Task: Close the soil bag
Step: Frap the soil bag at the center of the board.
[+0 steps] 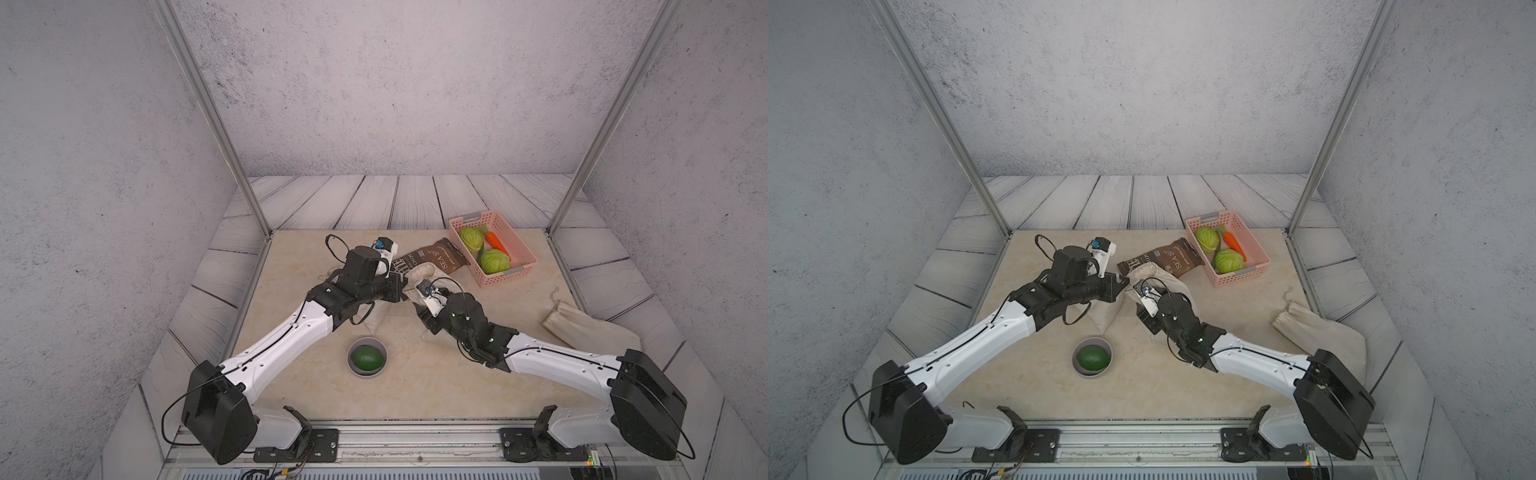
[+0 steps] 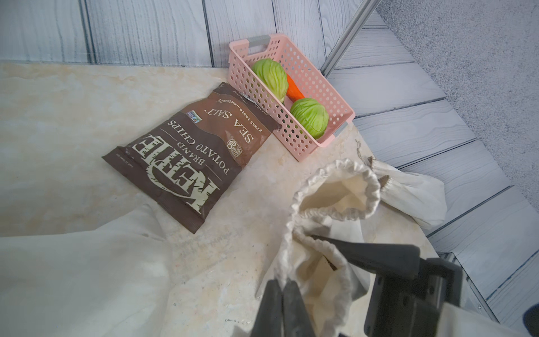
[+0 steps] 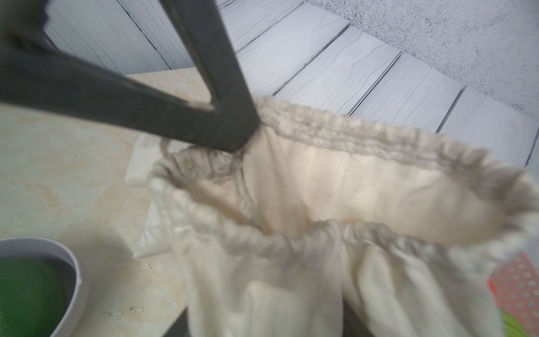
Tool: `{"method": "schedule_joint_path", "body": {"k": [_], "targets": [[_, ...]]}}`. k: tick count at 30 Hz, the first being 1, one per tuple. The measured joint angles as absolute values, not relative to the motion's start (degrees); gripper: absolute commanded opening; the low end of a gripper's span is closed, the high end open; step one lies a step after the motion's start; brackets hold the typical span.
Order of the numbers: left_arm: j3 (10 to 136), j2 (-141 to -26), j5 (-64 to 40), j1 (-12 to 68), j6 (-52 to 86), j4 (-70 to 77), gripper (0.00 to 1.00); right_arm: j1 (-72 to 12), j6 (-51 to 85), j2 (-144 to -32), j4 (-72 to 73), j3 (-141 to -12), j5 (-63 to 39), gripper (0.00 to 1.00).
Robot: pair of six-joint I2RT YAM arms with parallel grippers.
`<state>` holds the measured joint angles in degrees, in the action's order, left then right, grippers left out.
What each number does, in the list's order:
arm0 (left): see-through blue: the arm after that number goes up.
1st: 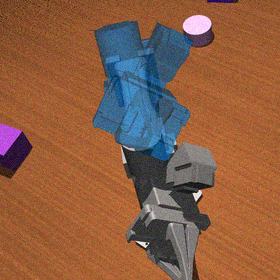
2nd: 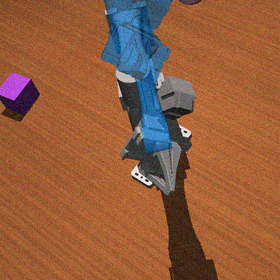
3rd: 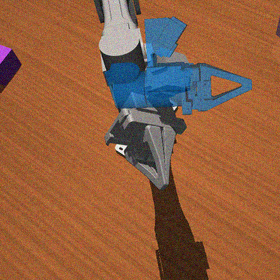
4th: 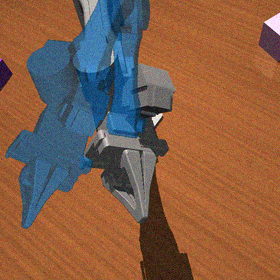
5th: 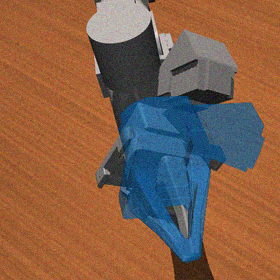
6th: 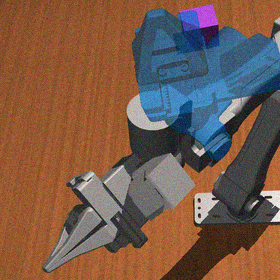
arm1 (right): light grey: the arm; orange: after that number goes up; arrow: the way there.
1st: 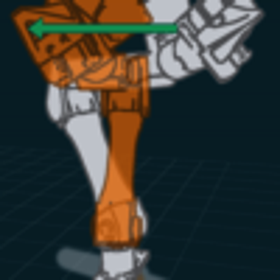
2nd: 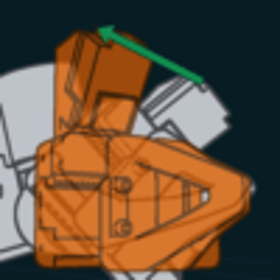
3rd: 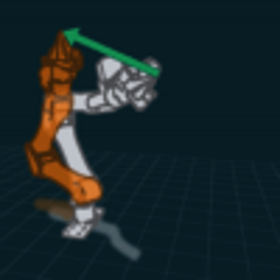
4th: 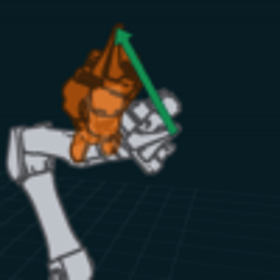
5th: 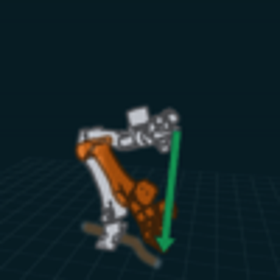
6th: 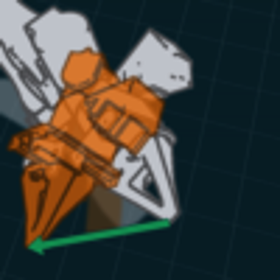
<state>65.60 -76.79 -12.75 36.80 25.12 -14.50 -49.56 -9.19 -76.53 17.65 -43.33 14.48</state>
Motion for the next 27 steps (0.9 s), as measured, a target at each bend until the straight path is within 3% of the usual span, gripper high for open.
{"method": "schedule_joint_path", "body": {"k": [3, 10, 13, 19, 27], "targets": [[63.0, -73.2, -10.0, 36.8, 23.6, -13.7, 0.31, -48.4, -10.0, -73.8, 16.2, -43.3, 13.0, 0.01], [51.0, -63.4, -8.7, 36.6, 17.3, -2.9, 0.65, -44.1, -10.7, -68.3, 9.8, -43.9, 7.4, 0.00], [47.0, -63.6, -10.5, 36.6, 14.4, 1.2, 0.73, -44.0, -11.0, -67.9, 7.6, -44.4, 5.6, 0.00], [47.5, -70.1, -16.7, 36.9, 10.7, 3.9, 0.78, -44.0, -11.1, -67.9, 6.1, -44.7, 3.6, 0.00], [50.3, -75.7, -19.1, 37.0, 8.1, 5.5, 0.72, -44.0, -11.1, -67.6, 5.7, -44.7, 2.9, 0.00]]}}
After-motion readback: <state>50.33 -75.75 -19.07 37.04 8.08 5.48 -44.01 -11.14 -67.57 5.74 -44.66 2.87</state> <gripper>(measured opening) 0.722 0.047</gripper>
